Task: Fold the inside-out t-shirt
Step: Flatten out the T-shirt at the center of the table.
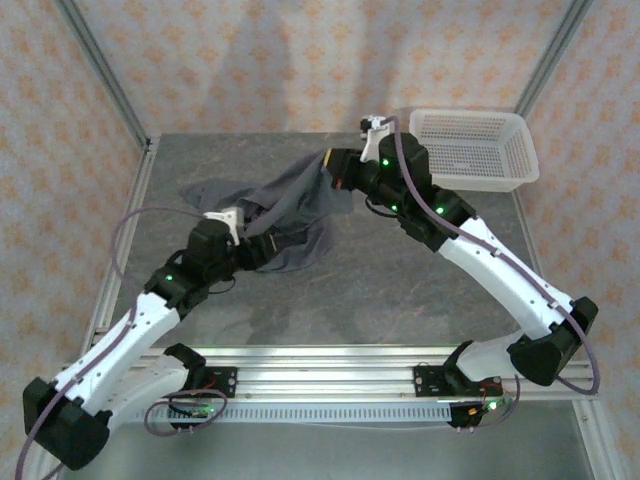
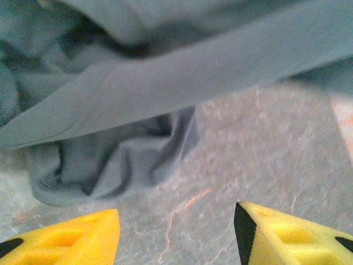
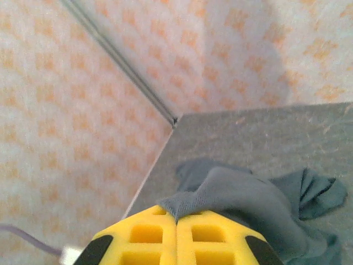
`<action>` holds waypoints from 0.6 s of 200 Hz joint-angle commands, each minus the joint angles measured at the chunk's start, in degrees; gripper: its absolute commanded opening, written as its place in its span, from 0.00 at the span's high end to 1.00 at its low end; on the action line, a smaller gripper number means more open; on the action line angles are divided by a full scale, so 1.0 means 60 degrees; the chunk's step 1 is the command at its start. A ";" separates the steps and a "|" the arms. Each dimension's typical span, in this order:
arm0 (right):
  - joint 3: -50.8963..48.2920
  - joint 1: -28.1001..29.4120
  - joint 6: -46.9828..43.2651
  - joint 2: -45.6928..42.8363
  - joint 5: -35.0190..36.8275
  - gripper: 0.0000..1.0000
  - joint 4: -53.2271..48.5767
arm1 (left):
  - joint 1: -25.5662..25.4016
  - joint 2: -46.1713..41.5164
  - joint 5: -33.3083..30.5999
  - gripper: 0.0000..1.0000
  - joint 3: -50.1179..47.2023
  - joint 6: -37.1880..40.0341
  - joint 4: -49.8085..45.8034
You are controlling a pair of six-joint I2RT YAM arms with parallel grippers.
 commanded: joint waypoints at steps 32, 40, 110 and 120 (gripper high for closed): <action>0.0972 -0.0099 0.0710 -0.0260 0.1862 1.00 0.1495 | -0.2031 0.3608 -0.0685 0.29 0.1196 0.0406 0.1315; 0.1053 -0.0106 0.0736 -0.0217 0.2029 1.00 0.1564 | -0.2176 0.4482 -0.0794 0.25 0.1644 0.0579 0.1518; 0.1802 -0.0118 0.0492 0.0170 0.2416 1.00 0.0737 | -0.2392 1.0337 -0.3780 0.27 0.6177 0.0385 0.0384; 0.1863 -0.0151 0.0459 0.0126 0.2857 1.00 0.0511 | -0.2409 1.0729 -0.3691 0.54 0.6504 0.0078 0.0102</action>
